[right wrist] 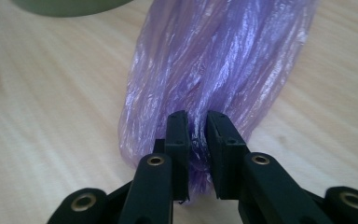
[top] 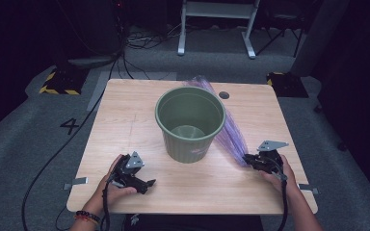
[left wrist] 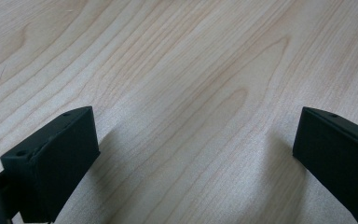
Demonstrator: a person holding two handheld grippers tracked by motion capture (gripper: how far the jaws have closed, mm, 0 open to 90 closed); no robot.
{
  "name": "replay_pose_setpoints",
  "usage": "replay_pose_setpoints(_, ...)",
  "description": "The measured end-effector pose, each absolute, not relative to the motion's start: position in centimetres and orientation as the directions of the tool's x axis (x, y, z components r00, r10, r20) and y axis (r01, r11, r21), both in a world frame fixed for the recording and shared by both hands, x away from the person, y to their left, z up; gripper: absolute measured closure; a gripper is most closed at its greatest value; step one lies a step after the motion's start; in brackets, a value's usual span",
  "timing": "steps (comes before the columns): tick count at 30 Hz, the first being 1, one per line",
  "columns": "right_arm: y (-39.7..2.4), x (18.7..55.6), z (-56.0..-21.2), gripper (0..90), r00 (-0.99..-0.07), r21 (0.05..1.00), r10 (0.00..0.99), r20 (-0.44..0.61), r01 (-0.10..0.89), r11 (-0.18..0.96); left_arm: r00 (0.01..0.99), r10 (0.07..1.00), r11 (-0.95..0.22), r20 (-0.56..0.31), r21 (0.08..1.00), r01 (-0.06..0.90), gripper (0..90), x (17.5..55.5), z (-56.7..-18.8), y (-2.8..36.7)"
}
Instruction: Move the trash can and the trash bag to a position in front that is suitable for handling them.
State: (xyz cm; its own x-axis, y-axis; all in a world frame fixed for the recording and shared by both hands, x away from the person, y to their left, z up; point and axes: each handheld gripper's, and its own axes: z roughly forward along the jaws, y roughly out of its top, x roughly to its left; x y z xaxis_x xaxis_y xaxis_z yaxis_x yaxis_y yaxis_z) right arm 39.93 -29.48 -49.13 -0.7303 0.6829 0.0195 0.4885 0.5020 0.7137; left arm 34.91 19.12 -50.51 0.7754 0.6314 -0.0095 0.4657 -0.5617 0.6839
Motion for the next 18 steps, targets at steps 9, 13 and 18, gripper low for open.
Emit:
replay_pose_setpoints(9,-24.7,36.3,-48.9,42.5,-0.814,0.692,0.581,-0.012,0.413,0.593,0.778,0.629,-0.563,-0.010,0.684,0.464,0.1,35.0,-50.5,19.1)
replay_pose_setpoints(13,-22.4,34.6,-48.2,36.6,-0.860,0.697,0.506,-0.074,0.318,0.642,0.777,0.629,-0.563,-0.010,0.684,0.465,0.0,35.0,-50.5,19.1)
replay_pose_setpoints(18,-21.7,33.8,-47.1,32.8,-0.853,0.719,0.501,-0.147,0.255,0.646,0.779,0.627,-0.564,-0.010,0.684,0.463,0.0,35.0,-50.5,19.1)
